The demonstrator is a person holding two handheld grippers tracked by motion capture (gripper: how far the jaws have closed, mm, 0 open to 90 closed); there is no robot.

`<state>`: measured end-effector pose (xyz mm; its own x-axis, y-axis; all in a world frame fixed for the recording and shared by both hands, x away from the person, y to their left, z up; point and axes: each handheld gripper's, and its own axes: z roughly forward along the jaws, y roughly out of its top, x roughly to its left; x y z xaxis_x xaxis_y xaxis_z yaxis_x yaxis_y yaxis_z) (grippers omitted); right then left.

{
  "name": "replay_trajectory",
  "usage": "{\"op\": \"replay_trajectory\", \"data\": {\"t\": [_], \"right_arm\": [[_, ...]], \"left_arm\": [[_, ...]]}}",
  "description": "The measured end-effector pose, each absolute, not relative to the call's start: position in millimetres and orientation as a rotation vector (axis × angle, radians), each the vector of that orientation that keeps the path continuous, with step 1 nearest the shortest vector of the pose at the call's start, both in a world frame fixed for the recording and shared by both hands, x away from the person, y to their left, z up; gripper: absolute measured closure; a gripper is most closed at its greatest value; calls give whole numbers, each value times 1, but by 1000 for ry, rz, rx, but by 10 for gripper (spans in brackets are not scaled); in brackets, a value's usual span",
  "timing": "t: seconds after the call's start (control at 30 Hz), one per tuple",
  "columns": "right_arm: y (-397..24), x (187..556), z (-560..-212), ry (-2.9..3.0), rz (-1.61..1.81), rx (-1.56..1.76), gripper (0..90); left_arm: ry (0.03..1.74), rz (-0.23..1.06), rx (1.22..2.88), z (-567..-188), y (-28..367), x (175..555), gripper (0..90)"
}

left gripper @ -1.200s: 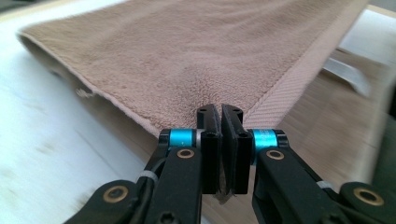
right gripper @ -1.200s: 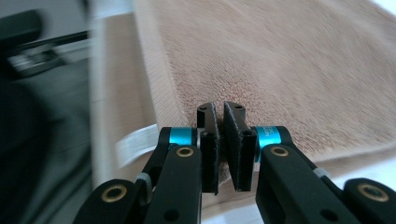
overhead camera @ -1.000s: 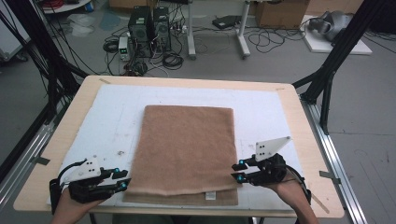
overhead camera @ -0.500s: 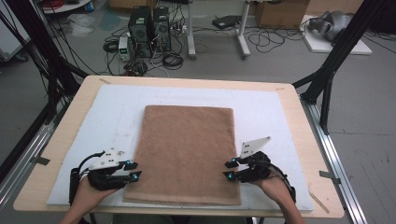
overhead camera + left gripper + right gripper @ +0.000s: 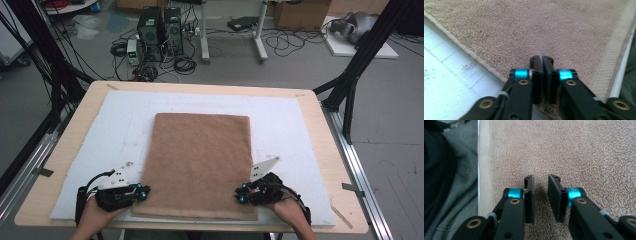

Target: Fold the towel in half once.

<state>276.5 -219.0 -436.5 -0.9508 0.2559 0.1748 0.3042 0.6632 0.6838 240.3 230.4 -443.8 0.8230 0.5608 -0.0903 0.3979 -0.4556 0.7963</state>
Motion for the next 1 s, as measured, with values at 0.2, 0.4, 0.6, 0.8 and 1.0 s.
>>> {"op": "replay_trajectory", "data": {"t": [0.2,0.4,0.6,0.8,1.0], "right_arm": [[-226,288,-428,-2789,-1286,-599,600],[-234,309,-421,-2756,-1393,-749,460],[-239,327,-408,-2751,-1442,-864,368],[-235,335,-391,-2766,-1481,-865,315],[-231,335,-386,-2787,-1483,-846,304]], "left_arm": [[742,249,2022,-427,230,254,676],[793,312,1986,-419,228,270,532],[838,325,1959,-420,224,281,420],[843,340,1945,-419,221,283,373],[836,342,1943,-416,220,284,369]]}}
